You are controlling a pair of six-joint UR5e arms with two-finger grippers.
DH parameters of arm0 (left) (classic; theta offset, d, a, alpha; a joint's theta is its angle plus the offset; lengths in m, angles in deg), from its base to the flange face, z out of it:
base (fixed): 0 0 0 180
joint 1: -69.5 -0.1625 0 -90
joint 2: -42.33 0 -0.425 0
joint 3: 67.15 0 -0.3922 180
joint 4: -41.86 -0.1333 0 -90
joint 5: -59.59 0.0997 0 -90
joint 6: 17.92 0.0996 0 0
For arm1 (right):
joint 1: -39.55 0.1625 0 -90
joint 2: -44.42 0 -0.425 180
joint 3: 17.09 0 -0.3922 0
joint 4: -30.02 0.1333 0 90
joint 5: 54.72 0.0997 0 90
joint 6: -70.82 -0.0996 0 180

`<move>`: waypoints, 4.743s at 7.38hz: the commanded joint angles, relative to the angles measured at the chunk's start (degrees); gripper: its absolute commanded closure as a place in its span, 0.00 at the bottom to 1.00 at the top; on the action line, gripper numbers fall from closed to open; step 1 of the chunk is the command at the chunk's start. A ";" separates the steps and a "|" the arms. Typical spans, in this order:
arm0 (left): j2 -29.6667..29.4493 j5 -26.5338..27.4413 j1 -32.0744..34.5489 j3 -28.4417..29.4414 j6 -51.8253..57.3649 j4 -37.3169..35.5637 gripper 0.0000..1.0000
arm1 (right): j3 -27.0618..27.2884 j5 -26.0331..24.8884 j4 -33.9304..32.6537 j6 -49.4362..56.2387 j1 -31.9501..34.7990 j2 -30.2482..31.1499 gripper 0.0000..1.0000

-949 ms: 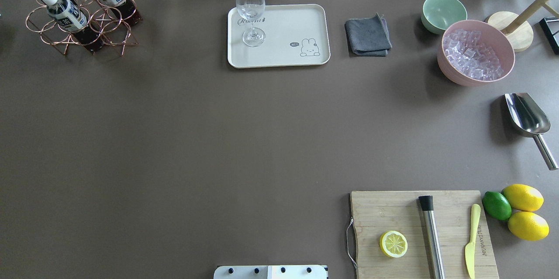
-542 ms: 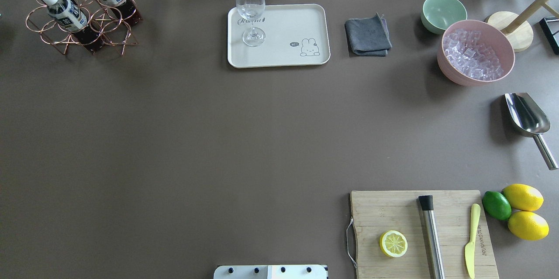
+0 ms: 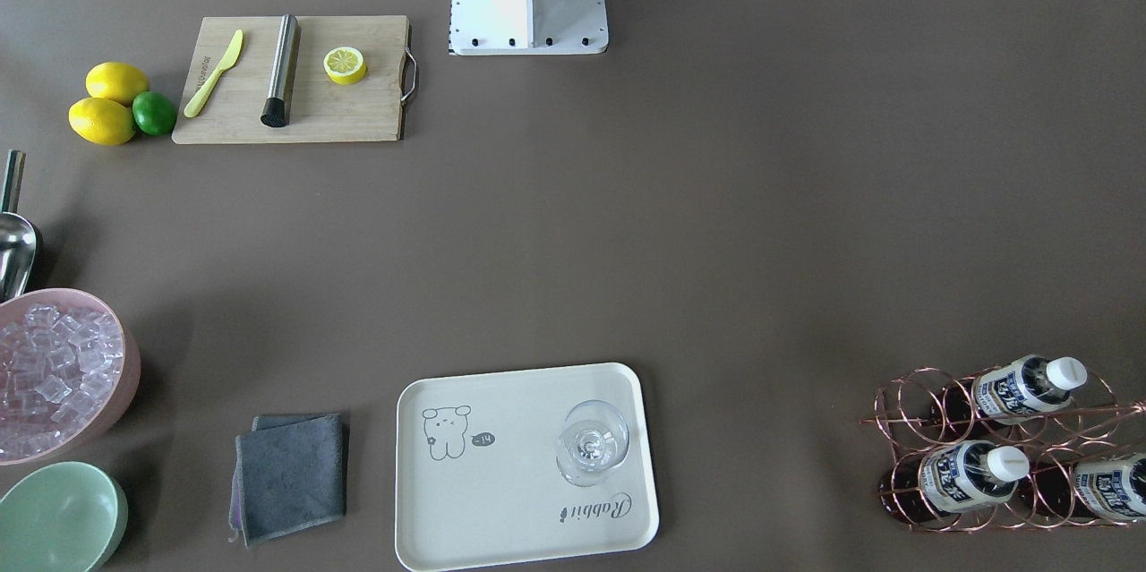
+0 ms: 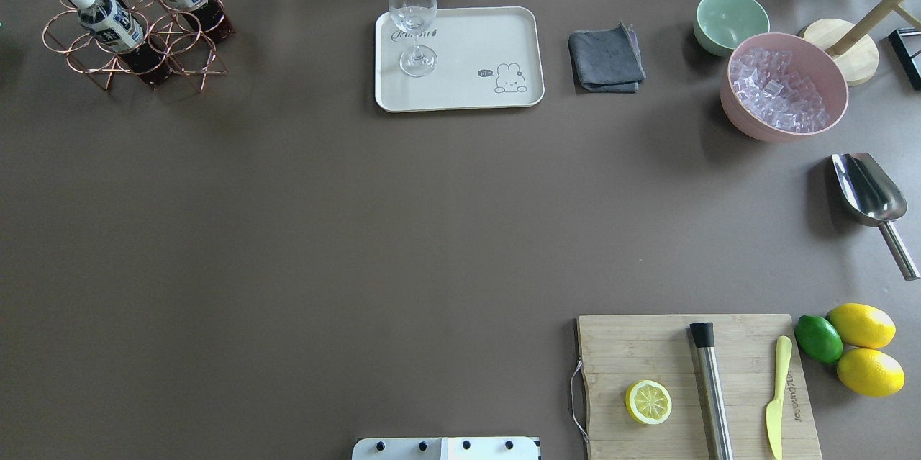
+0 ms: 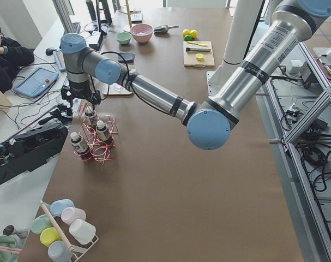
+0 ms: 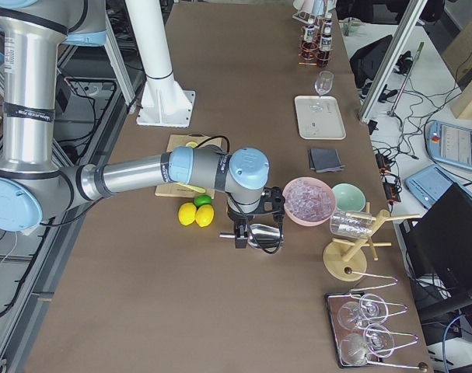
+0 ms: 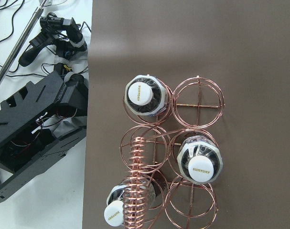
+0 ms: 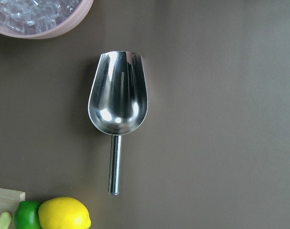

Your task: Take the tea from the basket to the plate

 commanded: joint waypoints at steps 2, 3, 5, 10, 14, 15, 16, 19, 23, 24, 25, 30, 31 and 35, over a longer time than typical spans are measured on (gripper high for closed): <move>-4.48 -0.06 -0.25 6.45 2.22 0.01 0.03 | 0.02 0.08 0.09 -0.09 0.00 0.09 0.00; -4.84 -0.06 -0.60 7.41 2.31 0.27 0.03 | 0.02 0.08 0.09 0.00 0.00 0.18 0.00; -4.66 -0.06 -1.74 7.60 2.31 0.36 0.03 | -0.07 0.08 0.08 -0.09 0.00 0.10 0.00; -4.31 -0.23 -2.36 8.47 5.01 0.62 0.36 | 0.11 0.08 0.09 0.00 0.09 0.27 0.00; -4.40 -0.32 -2.10 8.31 4.68 0.62 1.00 | 0.02 0.08 0.09 0.00 0.09 0.27 0.00; -4.40 -0.58 -0.62 6.65 5.11 0.62 1.00 | -0.07 0.08 0.09 -0.09 0.09 0.18 0.00; -4.14 -2.67 1.31 3.59 5.29 -0.25 1.00 | -0.24 0.08 0.09 0.00 0.00 0.10 0.00; 2.17 -5.16 1.68 -9.14 0.47 -2.43 1.00 | -0.07 0.08 0.09 0.00 0.00 0.18 0.00; 5.86 -6.46 0.54 -23.65 -10.56 -14.40 1.00 | 0.20 0.08 0.26 0.00 0.09 0.53 0.00; 7.97 -6.56 -1.20 -27.69 -14.70 -14.49 1.00 | 0.37 0.08 0.17 0.00 0.09 0.62 0.00; 8.95 -6.56 -3.05 -30.08 -18.22 -14.58 1.00 | 0.37 0.08 0.26 0.00 0.09 0.71 0.00; 8.09 -4.64 -15.86 -37.91 -30.35 -14.23 1.00 | 0.90 0.25 0.35 0.09 0.18 1.41 0.00; 6.43 -2.63 -18.07 -38.71 -31.43 -14.23 1.00 | 0.99 0.25 0.44 0.09 0.18 1.59 0.00; 0.54 1.93 -26.50 -38.63 -31.70 -12.74 1.00 | 1.08 0.25 0.52 0.18 0.26 1.76 0.00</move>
